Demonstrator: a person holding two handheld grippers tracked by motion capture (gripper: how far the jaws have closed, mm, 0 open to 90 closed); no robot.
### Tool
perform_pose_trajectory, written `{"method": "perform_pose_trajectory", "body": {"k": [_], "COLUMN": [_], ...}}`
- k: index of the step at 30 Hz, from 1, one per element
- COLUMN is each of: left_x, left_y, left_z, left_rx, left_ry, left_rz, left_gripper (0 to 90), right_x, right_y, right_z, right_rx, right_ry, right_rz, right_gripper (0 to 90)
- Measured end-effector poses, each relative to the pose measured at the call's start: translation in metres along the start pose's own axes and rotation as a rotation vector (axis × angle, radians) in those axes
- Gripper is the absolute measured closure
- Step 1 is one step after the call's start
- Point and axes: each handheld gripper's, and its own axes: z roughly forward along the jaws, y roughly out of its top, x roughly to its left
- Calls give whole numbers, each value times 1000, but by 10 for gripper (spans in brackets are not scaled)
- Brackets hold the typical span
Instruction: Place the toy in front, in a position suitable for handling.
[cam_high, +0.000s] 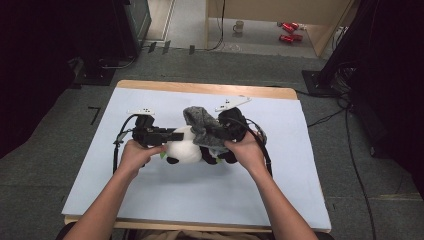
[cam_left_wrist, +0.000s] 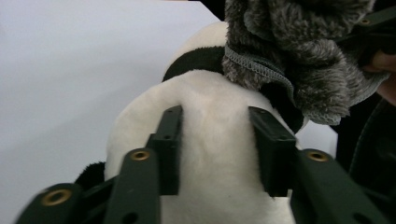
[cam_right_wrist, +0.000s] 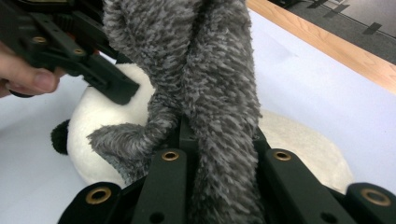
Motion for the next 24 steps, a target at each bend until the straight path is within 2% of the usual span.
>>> {"method": "perform_pose_trajectory", "body": {"k": [3, 8, 13, 16, 18, 22, 24], "left_x": [-4, -15, -26, -26, -23, -22, -22], "left_y": [1, 2, -12, -21, -23, -25, -27], "left_z": [-2, -12, -9, -4, -1, 8, 11], "left_rx": [-18, -19, 65, 71, 70, 83, 81], "left_ry": [18, -20, -23, -6, 1, 33, 61], "left_rz": [50, 154, 275, 304, 292, 303, 331], "left_gripper": [400, 358, 283, 253, 236, 170, 151], "right_x": [-1, -2, -2, -1, 0, 0, 0], "right_y": [0, 0, 0, 1, 2, 5, 6], "right_z": [1, 5, 9, 10, 11, 14, 13], "right_rx": [3, 22, 10, 14, 12, -2, -14], "right_ry": [-3, -10, -9, -2, -6, 5, 12], "right_rz": [6, 3, 0, 0, -1, 13, 22], "right_gripper": [779, 779, 779, 779, 779, 778, 777]}}
